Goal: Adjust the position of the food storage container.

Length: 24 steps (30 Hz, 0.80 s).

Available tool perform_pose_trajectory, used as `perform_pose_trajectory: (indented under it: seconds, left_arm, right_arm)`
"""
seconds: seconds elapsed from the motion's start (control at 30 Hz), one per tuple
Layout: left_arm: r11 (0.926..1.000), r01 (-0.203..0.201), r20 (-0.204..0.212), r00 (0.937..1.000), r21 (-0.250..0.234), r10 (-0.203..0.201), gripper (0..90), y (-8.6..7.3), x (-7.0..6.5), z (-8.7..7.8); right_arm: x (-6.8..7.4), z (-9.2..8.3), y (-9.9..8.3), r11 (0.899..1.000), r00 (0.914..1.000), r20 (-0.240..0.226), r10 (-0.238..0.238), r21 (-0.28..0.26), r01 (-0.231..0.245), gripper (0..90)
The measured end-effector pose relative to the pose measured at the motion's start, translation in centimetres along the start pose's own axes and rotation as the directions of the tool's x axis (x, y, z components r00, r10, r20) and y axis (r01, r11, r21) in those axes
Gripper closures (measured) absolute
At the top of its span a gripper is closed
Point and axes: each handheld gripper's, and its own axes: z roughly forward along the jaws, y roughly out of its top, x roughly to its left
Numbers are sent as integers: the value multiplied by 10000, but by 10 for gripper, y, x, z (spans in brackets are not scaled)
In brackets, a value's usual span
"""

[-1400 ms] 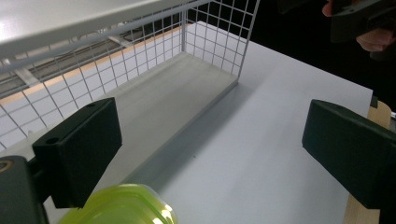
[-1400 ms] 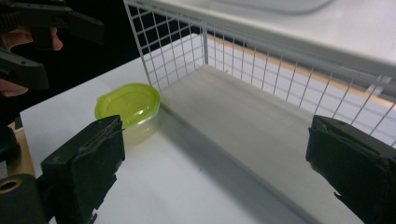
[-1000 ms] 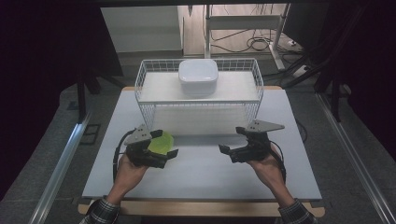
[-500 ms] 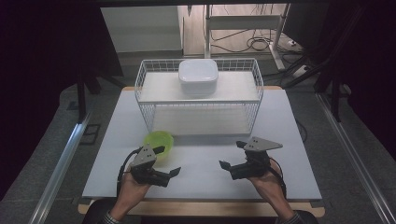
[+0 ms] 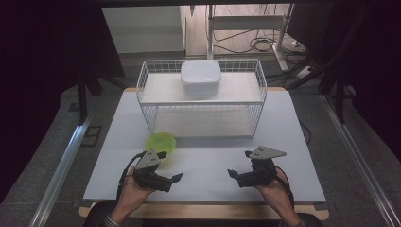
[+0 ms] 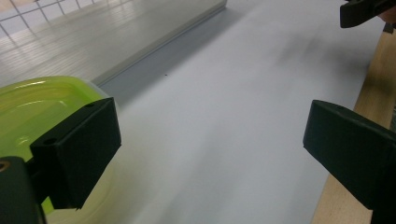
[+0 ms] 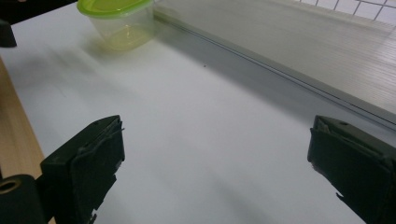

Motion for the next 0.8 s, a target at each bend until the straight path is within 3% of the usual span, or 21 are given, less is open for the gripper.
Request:
perform_pose_trajectory:
  seconds: [0.07,0.2,0.23,0.27,0.33,0.37,0.4,0.47,0.5,0.57,0.67,0.8]
  left_arm:
    - [9999,123,-212,9997,47,-122,81,1,4,-2]
    - [9998,187,-530,9984,-54,-190,284,4,10,-9]
    - [9997,232,-556,9982,-125,-238,284,5,13,-11]
    - [9986,465,-469,9978,-258,-477,436,6,20,-17]
    - [9977,595,-559,9966,-332,-613,481,6,24,-19]
    - [9968,695,-652,9953,-382,-719,541,6,28,-22]
    - [9947,911,-908,9913,-473,-951,660,6,38,-27]
    - [9908,1230,-1215,9842,-568,-1292,765,4,49,-32]
    - [9908,1230,-1215,9842,-568,-1292,812,4,49,-32]
    - [9827,1728,-1663,9692,-669,-1817,885,0,69,-38]
    - [9705,2282,-2051,9490,-781,-2397,900,-6,89,-40]
    - [9654,2547,-2653,9283,-565,-2605,900,-11,107,-35]
  right_arm:
    - [-1,0,-1,10000,10000,19,20,36,-20,42]
    - [-2,2,-2,9999,10000,-5,40,163,-40,43]
    - [-2,2,-2,9999,10000,-5,40,163,-40,43]
    - [-2,4,-3,9997,10000,-63,64,246,-63,43]
    - [-3,4,-3,9995,10000,-65,74,298,-72,43]
    - [-3,5,-3,9994,10000,-61,69,343,-67,43]
    - [-2,6,-4,9991,10000,-70,48,420,-45,43]
    - [-2,7,-4,9988,10000,-56,22,480,-19,43]
    - [-2,8,-4,9988,10000,-66,26,494,-23,43]
    - [-2,9,-5,9984,10000,-68,22,556,-18,44]
    - [-2,10,-5,9977,10000,-67,-9,677,14,46]
    - [-2,12,-6,9965,10000,-44,-1,830,5,48]
